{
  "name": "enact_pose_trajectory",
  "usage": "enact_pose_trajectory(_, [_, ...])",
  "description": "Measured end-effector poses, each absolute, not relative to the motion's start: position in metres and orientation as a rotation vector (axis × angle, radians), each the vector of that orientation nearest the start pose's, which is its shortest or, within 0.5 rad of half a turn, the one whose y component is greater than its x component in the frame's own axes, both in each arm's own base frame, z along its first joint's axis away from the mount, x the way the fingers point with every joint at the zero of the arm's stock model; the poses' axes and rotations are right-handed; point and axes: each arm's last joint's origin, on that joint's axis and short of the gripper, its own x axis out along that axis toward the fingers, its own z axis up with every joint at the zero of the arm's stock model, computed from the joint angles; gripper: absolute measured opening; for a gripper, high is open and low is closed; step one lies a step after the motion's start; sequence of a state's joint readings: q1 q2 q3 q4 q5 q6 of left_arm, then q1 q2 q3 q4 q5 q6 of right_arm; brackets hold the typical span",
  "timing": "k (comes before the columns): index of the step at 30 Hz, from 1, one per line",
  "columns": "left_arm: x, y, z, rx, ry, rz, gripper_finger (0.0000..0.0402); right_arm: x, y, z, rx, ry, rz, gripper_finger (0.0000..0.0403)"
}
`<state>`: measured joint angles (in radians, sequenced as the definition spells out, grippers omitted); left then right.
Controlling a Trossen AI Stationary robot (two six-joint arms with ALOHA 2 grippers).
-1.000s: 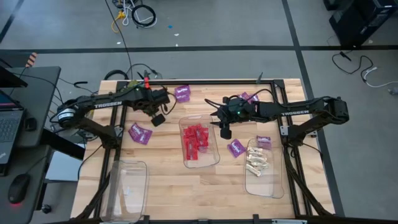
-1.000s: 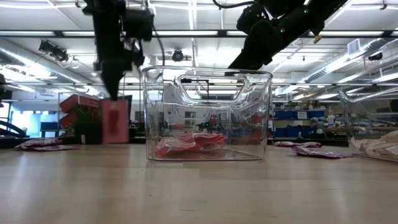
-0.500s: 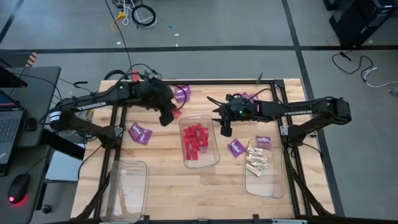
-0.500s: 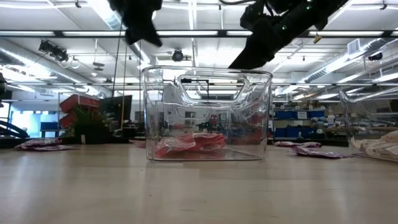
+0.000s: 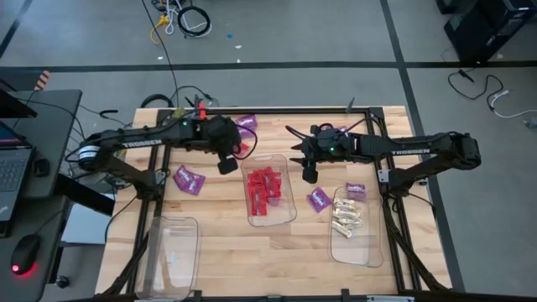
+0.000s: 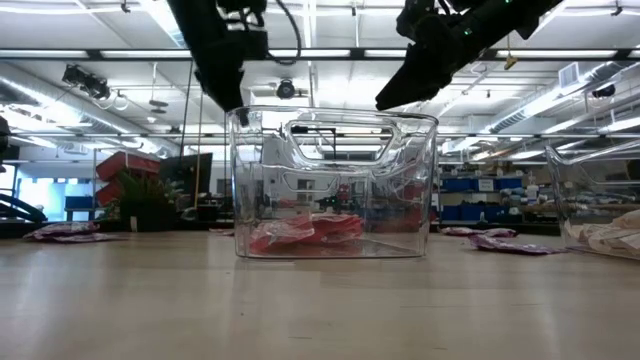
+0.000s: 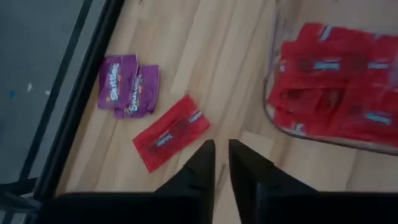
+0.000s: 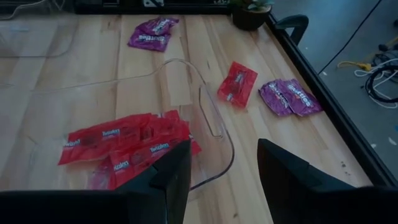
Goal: Sort candy
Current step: Put the red candy pack into the middle transparent bin
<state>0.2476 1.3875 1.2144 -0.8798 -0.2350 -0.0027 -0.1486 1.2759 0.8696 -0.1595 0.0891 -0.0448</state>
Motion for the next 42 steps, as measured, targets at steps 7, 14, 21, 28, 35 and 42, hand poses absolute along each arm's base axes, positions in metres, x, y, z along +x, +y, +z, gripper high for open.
enact_pose_trajectory(7, [0.256, 0.111, 0.262, -0.122, 1.055, 0.402, 0.0103, 0.270, -0.043, 0.262, -0.026, 0.574, -0.218, 0.0169])
enact_pose_trajectory(14, [0.241, 0.143, 0.235, -0.224, 1.028, 0.315, 0.0129, 0.269, -0.043, 0.261, -0.024, 0.593, -0.215, 0.0169])
enact_pose_trajectory(21, [0.253, 0.152, 0.202, -0.178, 1.130, 0.231, 0.0155, 0.269, -0.043, 0.261, -0.023, 0.593, -0.215, 0.0169])
enact_pose_trajectory(28, [0.268, 0.164, 0.169, -0.169, 1.178, 0.246, 0.0176, 0.269, -0.043, 0.261, -0.023, 0.593, -0.215, 0.0169])
enact_pose_trajectory(35, [0.276, 0.176, 0.144, -0.121, 1.227, 0.344, 0.0183, 0.269, -0.043, 0.260, -0.024, 0.594, -0.214, 0.0169])
enact_pose_trajectory(42, [0.279, 0.180, 0.140, -0.098, 1.224, 0.386, 0.0157, 0.269, -0.043, 0.260, -0.026, 0.594, -0.214, 0.0169])
